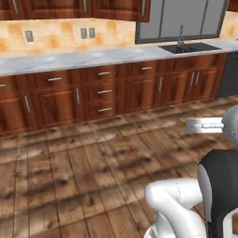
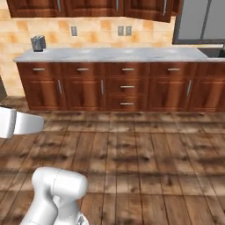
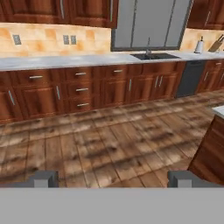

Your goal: Close all open cabinet doors.

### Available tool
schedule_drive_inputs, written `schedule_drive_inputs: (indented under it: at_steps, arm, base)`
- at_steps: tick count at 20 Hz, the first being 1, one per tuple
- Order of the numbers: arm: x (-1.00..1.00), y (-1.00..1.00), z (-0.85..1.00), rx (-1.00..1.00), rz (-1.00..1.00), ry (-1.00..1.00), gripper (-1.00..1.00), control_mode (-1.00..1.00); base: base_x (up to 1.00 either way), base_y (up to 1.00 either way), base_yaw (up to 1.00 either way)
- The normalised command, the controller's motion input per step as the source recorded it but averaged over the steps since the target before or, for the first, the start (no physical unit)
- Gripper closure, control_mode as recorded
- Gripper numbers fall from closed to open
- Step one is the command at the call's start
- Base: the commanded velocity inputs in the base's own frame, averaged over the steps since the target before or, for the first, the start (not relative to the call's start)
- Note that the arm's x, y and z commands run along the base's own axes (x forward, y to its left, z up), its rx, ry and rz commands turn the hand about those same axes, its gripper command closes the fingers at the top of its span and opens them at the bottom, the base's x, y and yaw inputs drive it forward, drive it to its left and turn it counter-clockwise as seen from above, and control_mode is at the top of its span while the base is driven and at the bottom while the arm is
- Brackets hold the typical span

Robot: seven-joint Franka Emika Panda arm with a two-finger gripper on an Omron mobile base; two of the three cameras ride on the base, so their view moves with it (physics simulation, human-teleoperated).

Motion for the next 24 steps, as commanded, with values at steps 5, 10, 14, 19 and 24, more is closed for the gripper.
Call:
schedule_drive_inputs:
  at_steps: [5, 10, 14, 19, 24]
  arm:
    - [0.0, 0.0, 0.0, 0.0, 0.0, 0.0, -1.0, 1.0]
    - [0.0, 0.0, 0.0, 0.0, 0.0, 0.0, -1.0, 1.0]
    - [0.0, 0.0, 0.0, 0.0, 0.0, 0.0, -1.0, 1.0]
    - [0.0, 0.0, 0.0, 0.0, 0.0, 0.0, -1.0, 1.0]
    - [0.0, 0.0, 0.0, 0.0, 0.0, 0.0, -1.0, 1.0]
  base:
    - [1.0, -0.03, 0.39]
    - [1.0, -0.25, 0.12]
    - [1.0, -0.35, 0.1]
    - [1.0, -0.61, 0.16]
    - [1.0, -0.73, 0.23]
